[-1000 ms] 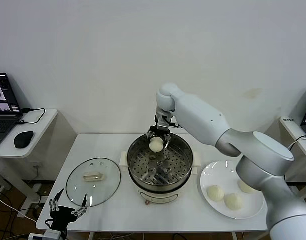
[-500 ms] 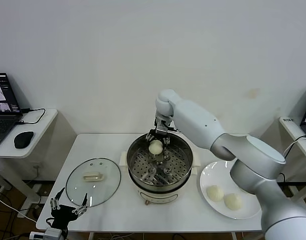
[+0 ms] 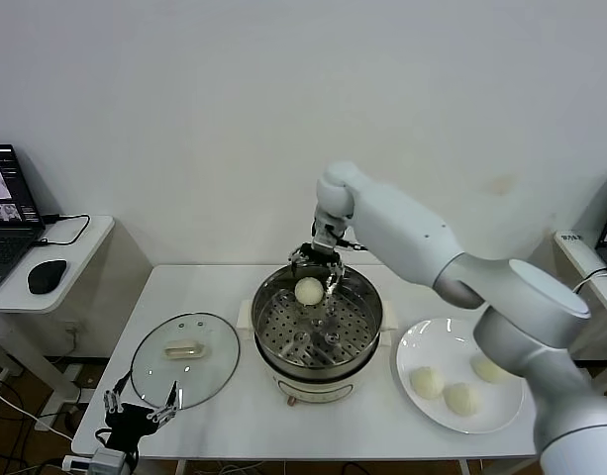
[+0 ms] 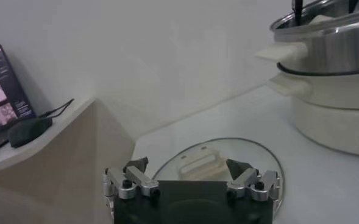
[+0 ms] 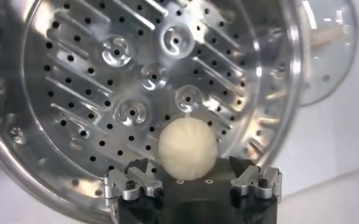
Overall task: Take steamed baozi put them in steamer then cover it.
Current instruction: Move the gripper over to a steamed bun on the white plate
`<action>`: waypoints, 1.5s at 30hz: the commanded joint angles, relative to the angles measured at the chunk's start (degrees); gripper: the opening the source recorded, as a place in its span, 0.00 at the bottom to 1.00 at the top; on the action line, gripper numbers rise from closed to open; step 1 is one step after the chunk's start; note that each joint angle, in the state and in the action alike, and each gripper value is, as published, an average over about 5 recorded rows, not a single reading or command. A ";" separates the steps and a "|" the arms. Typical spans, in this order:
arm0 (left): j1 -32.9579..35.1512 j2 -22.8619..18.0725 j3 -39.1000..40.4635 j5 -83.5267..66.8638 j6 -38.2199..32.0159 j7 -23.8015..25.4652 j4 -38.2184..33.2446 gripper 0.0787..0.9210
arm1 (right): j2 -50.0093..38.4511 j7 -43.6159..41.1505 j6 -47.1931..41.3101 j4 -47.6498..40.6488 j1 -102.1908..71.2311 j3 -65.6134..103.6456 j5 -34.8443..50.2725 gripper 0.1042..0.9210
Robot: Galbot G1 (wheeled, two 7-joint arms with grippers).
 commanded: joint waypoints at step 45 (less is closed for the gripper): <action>2.02 0.81 1.10 -1.71 2.40 1.03 -3.59 0.88 | -40.44 5.29 -52.72 35.63 -29.03 11.19 5.28 0.88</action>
